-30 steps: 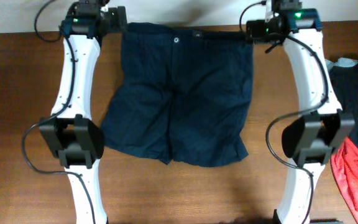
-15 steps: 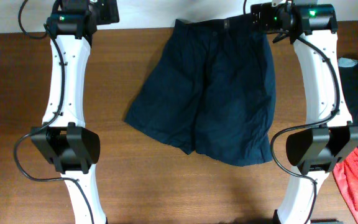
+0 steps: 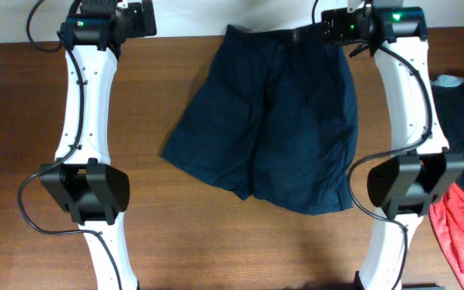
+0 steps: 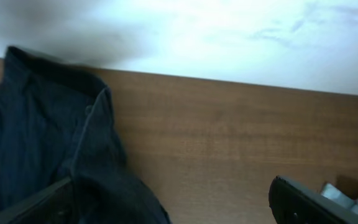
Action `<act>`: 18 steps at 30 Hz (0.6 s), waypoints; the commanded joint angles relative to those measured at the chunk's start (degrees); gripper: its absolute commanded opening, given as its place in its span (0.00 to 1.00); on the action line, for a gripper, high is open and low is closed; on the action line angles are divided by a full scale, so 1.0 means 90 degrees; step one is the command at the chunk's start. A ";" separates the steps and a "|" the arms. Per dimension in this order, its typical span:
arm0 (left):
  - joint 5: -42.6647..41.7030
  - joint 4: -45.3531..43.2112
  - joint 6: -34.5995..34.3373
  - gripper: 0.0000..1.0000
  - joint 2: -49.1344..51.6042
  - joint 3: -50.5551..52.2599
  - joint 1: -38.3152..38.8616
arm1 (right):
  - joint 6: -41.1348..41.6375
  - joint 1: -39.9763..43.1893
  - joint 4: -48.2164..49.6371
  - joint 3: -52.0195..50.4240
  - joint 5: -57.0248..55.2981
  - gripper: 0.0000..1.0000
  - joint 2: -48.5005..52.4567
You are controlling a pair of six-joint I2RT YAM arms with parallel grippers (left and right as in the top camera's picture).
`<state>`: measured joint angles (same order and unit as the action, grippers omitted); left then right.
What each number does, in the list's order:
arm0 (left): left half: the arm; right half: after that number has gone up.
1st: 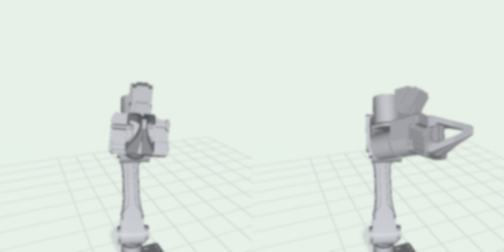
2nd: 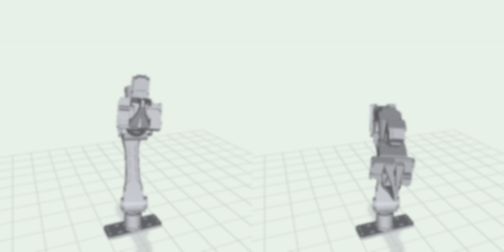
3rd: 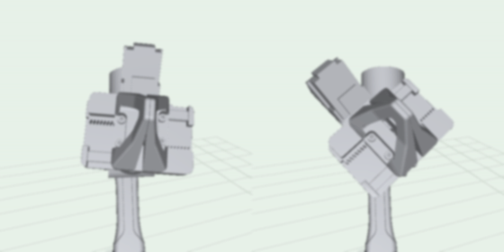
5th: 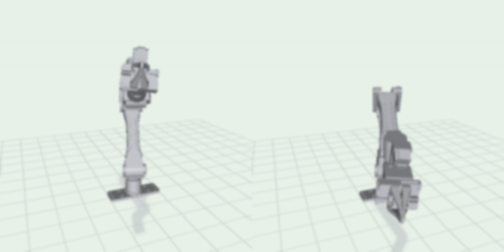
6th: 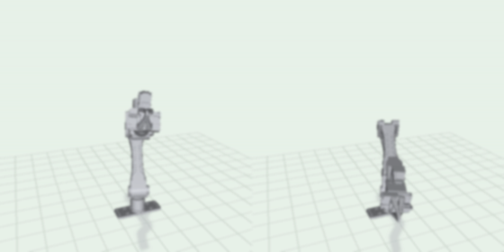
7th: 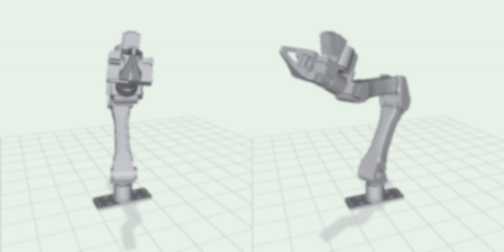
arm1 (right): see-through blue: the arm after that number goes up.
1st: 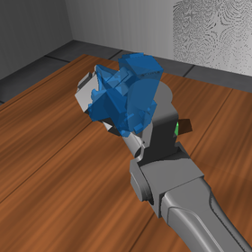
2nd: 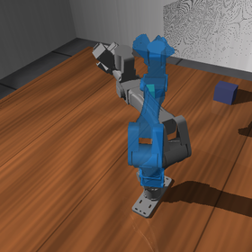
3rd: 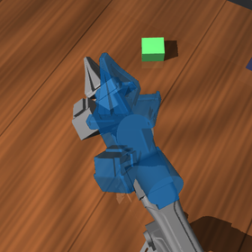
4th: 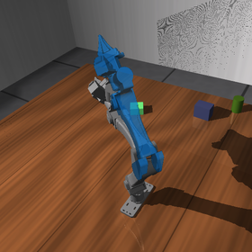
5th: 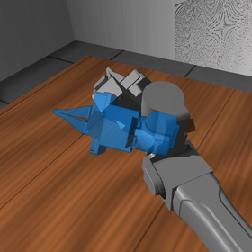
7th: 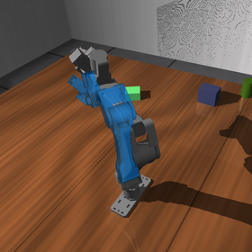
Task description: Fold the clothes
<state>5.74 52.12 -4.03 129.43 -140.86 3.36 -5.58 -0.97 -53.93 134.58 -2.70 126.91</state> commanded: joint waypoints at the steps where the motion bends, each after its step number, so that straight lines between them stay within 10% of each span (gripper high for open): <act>1: -0.0447 0.0002 0.0117 0.99 -0.0085 0.0029 -0.0002 | 0.0032 0.0058 0.0121 0.0078 0.0114 0.99 0.0398; 18: -0.0549 0.0051 0.0119 0.99 -0.0010 0.0231 0.0112 | 0.1175 0.0483 0.0993 0.0085 0.1338 0.99 0.1651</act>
<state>1.87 52.71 -4.01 129.43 -139.26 3.81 2.90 1.63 -46.74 134.56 2.98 142.89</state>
